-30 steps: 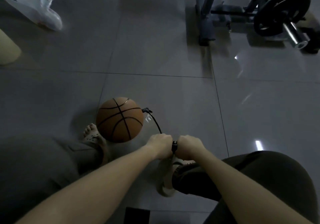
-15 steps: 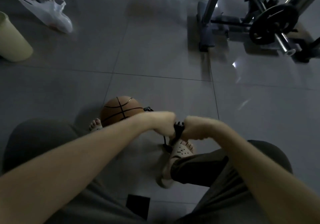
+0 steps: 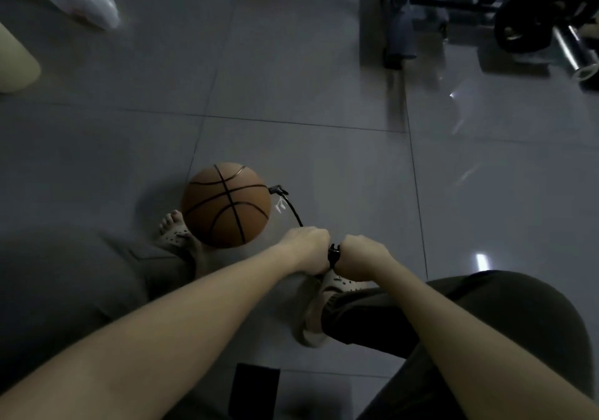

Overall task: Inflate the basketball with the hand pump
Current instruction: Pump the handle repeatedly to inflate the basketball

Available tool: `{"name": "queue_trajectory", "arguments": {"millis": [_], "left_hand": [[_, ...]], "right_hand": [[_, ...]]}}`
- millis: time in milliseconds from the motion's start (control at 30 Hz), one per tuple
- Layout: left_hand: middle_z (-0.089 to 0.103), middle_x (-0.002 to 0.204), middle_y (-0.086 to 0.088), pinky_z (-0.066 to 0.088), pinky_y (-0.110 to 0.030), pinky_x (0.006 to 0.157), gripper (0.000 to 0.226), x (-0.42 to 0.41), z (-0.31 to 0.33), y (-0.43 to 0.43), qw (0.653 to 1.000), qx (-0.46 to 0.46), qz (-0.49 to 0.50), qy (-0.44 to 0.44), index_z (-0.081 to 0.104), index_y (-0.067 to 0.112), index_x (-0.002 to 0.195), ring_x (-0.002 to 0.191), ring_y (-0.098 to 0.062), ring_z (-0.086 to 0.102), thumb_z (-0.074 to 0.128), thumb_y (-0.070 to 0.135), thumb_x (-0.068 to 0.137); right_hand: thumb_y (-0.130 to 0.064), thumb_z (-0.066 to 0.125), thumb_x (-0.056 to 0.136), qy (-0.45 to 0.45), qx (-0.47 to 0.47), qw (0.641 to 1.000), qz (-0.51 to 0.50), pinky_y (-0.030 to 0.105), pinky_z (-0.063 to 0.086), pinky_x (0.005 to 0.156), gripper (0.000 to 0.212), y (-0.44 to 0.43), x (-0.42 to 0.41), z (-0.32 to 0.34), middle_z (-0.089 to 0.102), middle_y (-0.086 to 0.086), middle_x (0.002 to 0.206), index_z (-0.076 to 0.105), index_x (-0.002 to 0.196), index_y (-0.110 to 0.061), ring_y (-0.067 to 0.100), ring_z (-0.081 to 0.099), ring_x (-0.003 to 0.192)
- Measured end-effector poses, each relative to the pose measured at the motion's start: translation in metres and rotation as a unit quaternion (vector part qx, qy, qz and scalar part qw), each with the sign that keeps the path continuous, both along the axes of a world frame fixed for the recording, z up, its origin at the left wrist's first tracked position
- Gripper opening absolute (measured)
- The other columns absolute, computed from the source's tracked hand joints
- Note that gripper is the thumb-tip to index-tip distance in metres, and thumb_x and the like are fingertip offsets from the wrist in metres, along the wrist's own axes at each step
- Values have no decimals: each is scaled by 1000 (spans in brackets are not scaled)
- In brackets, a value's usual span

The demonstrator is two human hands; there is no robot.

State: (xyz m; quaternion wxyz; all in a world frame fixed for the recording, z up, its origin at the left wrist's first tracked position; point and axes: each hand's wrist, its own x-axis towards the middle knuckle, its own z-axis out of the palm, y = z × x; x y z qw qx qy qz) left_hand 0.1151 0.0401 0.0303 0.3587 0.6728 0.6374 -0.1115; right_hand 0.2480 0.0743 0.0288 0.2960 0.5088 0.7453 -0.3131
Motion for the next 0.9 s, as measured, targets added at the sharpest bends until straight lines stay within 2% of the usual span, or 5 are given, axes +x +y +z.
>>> {"name": "queue_trajectory", "arguments": {"millis": [267,400,567,667,900], "left_hand": [[67,108,-14,44,-35,71,15,-4,-21,-35,1000,-9,11,4,59,12,97,99,-34,65,59,27,93],[68,108,-12,47,-34,69,17,4,-9,-64,998,-53,-31,9,62,11,105,95,-32,66,61,24,93],[57,68,-3,44,-30,56,25,-6,66,-41,998,-28,-51,9,52,15,70,62,-24,56,64,23,90],[61,68,-4,42,-31,53,14,-12,117,-14,999,-15,-31,-13,67,10,77,61,-23,56,70,22,84],[64,71,-4,41,-30,49,15,-8,87,3,1000,9,2,-1,62,10,78,58,-22,58,66,23,85]], "right_hand": [[-38,55,90,-34,36,998,40,38,54,86,28,-34,-8,-19,65,5,110,61,109,-18,29,63,98],[-35,54,94,-47,-28,998,41,45,48,101,52,-63,-4,-4,53,17,136,49,138,-9,36,54,121],[-27,62,88,11,-21,999,33,32,51,68,18,-46,-3,72,65,7,87,67,96,-11,27,66,82],[-19,66,82,35,-21,999,-8,25,38,44,13,-20,-4,125,54,3,57,63,72,-11,18,46,44],[-31,69,87,-1,5,1000,15,31,49,56,24,0,-14,96,58,4,66,64,76,-10,19,54,57]]}}
